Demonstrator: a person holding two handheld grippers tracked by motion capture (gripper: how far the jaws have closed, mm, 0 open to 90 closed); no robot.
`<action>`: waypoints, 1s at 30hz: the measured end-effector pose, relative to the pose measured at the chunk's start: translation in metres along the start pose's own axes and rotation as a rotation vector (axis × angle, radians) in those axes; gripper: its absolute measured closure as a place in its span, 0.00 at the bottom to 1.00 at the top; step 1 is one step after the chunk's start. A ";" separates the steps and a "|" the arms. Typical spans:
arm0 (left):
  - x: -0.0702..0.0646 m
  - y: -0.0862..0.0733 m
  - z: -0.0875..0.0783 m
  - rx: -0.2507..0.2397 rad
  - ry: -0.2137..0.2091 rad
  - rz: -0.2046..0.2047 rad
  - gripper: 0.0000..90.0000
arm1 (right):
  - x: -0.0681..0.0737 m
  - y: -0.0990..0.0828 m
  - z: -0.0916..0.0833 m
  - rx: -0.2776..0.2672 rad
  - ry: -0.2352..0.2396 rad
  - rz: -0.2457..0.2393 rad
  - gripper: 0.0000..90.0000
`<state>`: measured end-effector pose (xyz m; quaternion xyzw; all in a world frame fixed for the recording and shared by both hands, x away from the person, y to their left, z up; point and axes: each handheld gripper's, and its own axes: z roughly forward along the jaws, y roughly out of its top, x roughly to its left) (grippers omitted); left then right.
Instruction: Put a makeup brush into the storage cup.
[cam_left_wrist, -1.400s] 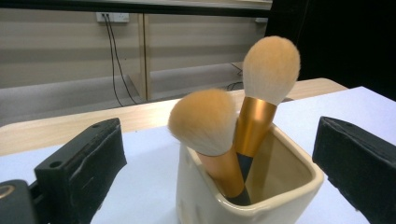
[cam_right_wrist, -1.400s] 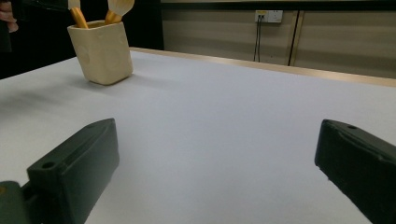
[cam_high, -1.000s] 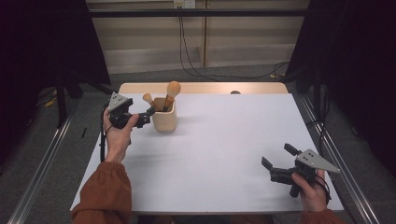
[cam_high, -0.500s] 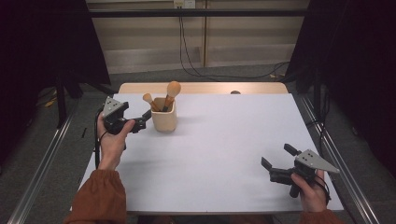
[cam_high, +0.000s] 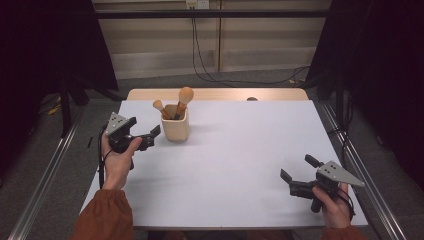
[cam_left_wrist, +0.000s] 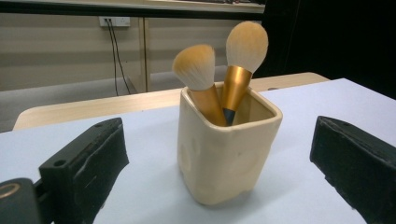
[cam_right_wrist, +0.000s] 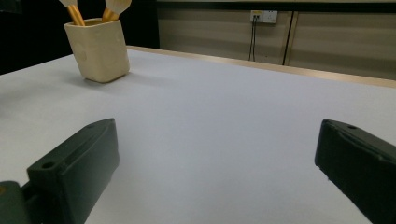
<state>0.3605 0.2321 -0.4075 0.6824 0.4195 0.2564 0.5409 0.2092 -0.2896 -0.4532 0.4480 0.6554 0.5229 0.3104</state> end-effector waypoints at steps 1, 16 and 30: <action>-0.001 0.000 -0.003 -0.005 0.007 0.008 0.04 | 0.000 0.000 0.000 0.000 0.000 -0.003 0.00; -0.012 -0.008 -0.032 -0.030 0.001 0.024 0.04 | 0.001 0.000 0.000 0.001 0.002 -0.005 0.00; -0.017 -0.027 -0.057 -0.014 -0.006 0.010 0.04 | 0.001 0.001 0.002 -0.004 0.008 -0.004 0.00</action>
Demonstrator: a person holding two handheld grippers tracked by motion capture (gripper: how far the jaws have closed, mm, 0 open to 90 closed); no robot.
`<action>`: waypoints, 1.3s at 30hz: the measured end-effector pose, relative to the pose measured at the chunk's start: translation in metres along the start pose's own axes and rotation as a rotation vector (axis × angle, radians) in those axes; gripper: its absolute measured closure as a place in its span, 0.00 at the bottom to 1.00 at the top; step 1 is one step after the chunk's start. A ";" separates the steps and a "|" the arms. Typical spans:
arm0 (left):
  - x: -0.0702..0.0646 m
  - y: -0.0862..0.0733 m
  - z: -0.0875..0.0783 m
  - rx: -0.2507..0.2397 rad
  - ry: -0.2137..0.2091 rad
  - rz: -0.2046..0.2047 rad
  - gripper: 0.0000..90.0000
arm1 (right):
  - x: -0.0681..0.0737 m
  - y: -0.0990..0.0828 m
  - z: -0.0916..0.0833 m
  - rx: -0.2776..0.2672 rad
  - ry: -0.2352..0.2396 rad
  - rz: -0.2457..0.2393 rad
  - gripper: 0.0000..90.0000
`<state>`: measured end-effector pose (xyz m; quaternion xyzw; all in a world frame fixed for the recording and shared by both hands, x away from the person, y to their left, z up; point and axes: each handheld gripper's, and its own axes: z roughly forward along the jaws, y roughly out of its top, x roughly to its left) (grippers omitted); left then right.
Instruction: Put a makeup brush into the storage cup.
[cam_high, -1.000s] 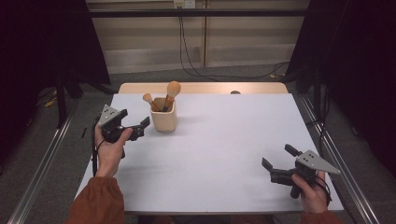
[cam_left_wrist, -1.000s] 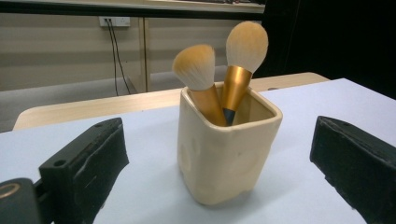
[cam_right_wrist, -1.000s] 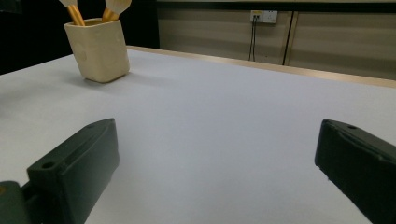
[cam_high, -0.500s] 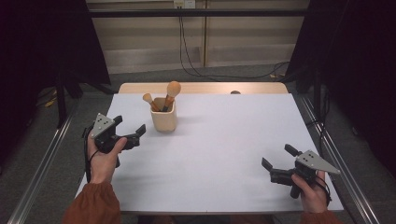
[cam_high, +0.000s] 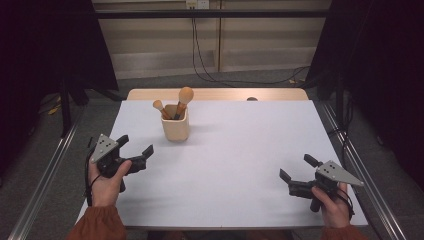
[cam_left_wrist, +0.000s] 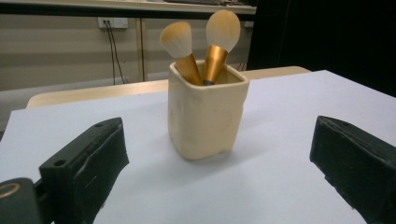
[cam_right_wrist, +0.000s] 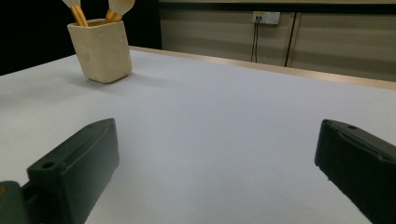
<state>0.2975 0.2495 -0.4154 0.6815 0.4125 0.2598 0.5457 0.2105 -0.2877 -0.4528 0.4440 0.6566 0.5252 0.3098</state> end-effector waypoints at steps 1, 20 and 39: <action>-0.001 -0.001 -0.002 0.001 -0.002 -0.005 0.04 | 0.000 0.000 0.000 0.001 0.001 0.000 0.00; -0.017 -0.020 -0.031 0.023 -0.016 0.023 0.04 | 0.001 0.001 0.001 0.002 0.001 -0.002 0.00; -0.021 -0.032 -0.053 0.030 -0.008 0.033 0.04 | 0.000 0.001 0.003 0.002 0.007 0.002 0.00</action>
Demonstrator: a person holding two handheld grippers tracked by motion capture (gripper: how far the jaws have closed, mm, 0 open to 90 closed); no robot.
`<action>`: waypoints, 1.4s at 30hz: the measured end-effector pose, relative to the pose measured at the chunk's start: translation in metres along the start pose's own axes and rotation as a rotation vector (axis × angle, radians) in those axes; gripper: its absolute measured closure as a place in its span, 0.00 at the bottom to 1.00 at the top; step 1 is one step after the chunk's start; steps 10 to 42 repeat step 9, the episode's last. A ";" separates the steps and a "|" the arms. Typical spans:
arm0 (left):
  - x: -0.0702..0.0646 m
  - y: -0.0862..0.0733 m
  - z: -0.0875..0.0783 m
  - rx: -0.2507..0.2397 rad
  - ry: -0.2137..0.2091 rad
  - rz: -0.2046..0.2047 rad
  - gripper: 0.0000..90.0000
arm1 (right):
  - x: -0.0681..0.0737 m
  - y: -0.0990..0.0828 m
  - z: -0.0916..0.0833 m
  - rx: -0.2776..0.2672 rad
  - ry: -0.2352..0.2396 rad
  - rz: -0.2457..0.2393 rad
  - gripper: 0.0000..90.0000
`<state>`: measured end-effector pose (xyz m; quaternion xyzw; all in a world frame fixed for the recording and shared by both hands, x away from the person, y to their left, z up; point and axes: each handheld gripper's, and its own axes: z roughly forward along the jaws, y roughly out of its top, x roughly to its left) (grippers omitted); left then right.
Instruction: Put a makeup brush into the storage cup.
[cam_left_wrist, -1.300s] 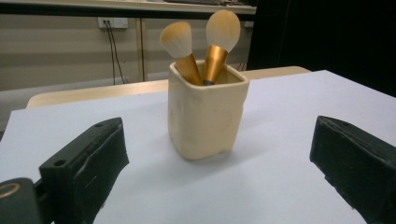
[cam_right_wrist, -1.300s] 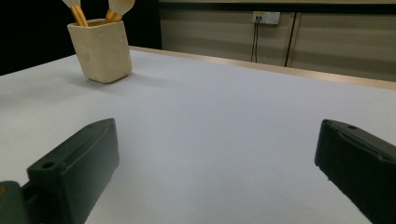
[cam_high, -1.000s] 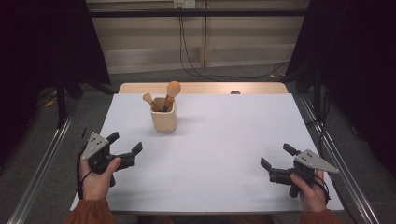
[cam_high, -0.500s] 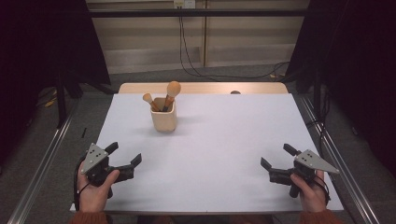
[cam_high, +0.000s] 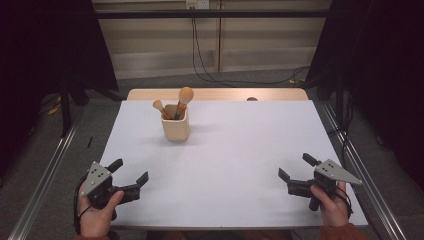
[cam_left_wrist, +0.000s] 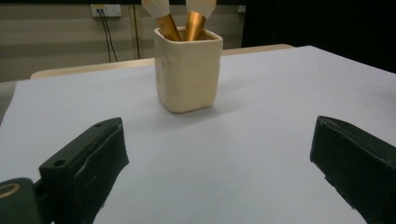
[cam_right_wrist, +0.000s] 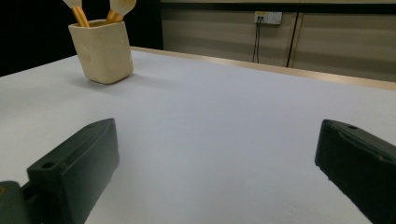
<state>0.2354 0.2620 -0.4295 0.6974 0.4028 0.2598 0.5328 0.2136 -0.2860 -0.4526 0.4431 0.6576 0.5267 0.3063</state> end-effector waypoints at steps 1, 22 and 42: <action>0.000 0.000 0.000 0.004 0.002 -0.002 0.04 | -0.001 0.000 0.000 0.001 0.000 -0.004 0.00; 0.000 -0.001 0.002 0.009 -0.004 0.000 0.04 | 0.000 0.000 0.002 0.007 0.006 -0.007 0.00; 0.000 -0.001 0.002 0.009 -0.004 0.000 0.04 | 0.000 0.000 0.002 0.007 0.006 -0.007 0.00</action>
